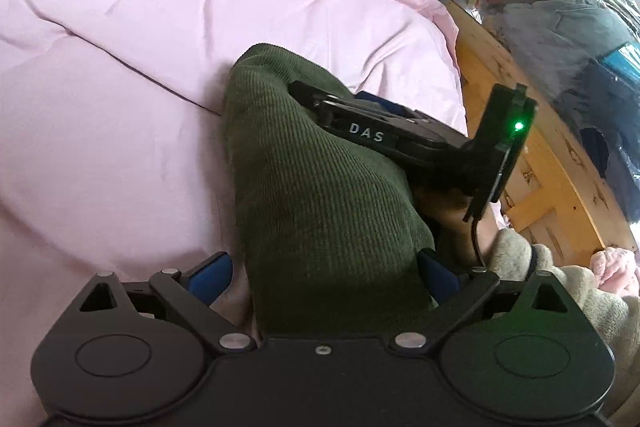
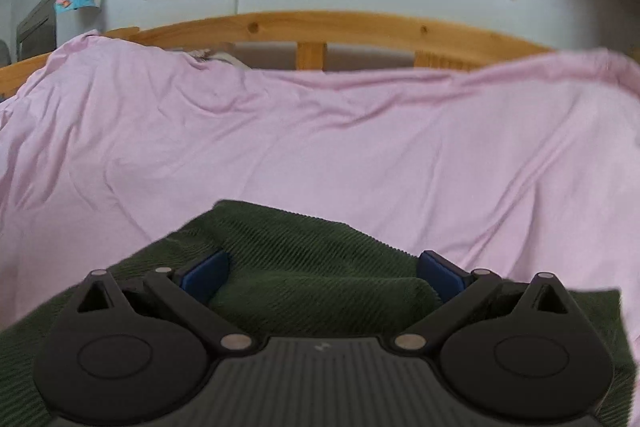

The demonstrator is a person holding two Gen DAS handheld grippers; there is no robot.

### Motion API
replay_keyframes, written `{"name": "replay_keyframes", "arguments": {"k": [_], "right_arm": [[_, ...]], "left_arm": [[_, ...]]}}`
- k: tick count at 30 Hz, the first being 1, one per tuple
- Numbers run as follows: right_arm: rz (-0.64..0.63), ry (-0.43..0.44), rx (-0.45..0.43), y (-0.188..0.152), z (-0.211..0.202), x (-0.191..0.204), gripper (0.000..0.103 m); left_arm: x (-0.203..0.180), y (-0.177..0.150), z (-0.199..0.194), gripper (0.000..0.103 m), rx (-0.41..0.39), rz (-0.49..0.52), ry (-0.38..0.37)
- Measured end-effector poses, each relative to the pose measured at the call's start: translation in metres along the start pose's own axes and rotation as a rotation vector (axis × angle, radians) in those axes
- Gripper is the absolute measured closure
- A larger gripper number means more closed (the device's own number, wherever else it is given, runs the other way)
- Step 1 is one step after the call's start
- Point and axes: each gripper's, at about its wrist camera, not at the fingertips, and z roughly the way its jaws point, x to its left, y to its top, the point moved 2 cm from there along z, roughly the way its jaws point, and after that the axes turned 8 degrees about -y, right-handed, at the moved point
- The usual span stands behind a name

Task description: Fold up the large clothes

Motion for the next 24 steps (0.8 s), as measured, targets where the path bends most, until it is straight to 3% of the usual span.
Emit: {"name": "replay_keyframes", "arguments": {"k": [4, 7, 15, 18, 24], "right_arm": [[0.010, -0.008, 0.000, -0.001, 0.001, -0.003, 0.001], [-0.011, -0.061, 0.003, 0.004, -0.012, 0.004, 0.001], [0.037, -0.055, 0.131, 0.030, -0.069, 0.002, 0.000], [0.028, -0.025, 0.114, 0.022, -0.094, 0.015, 0.000], [-0.010, -0.079, -0.023, -0.005, -0.114, 0.027, 0.000]], "left_arm": [[-0.004, 0.000, -0.004, 0.002, -0.010, 0.031, 0.016], [-0.011, -0.003, -0.015, 0.001, -0.049, 0.068, 0.030], [-0.014, -0.009, -0.041, 0.001, -0.107, 0.039, 0.050], [-0.013, -0.018, -0.046, 0.001, -0.105, 0.037, 0.047], [-0.015, -0.031, -0.050, 0.001, -0.091, 0.036, 0.047]]}}
